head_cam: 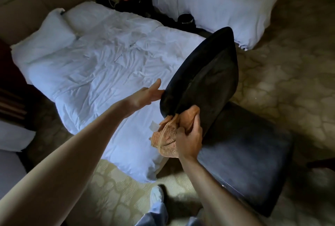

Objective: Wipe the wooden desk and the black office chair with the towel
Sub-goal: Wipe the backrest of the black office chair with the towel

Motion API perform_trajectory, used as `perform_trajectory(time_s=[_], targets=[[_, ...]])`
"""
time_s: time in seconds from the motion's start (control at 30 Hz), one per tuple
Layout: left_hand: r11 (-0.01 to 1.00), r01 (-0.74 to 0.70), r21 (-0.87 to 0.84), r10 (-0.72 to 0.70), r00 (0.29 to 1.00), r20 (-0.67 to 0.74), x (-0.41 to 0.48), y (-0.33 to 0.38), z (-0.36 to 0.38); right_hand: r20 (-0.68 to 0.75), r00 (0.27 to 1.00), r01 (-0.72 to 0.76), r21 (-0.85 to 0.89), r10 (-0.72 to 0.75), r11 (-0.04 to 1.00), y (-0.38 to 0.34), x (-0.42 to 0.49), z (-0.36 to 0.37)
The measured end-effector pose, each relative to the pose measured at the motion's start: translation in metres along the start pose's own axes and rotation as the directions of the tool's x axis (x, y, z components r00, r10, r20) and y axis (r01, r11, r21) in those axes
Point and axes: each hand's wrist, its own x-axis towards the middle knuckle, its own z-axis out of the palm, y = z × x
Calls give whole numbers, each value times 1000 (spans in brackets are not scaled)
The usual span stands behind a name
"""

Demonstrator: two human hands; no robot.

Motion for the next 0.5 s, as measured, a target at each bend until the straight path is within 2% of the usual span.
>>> perform_trajectory(time_s=[0.13,0.23,0.4,0.5], targets=[[998,-40,49,33,990,141,12,0,-22,-227,968,-66,183,108,981,-14,-8,36],[992,-86,88,65,973,222,20,-5,-31,-354,927,-53,204,125,977,-31,-13,57],[984,-144,110,100,939,329,30,-12,-47,-425,897,-40,201,123,979,-53,-6,72],[976,-200,86,152,909,387,36,-12,-52,-435,898,10,188,74,982,-71,-4,73]])
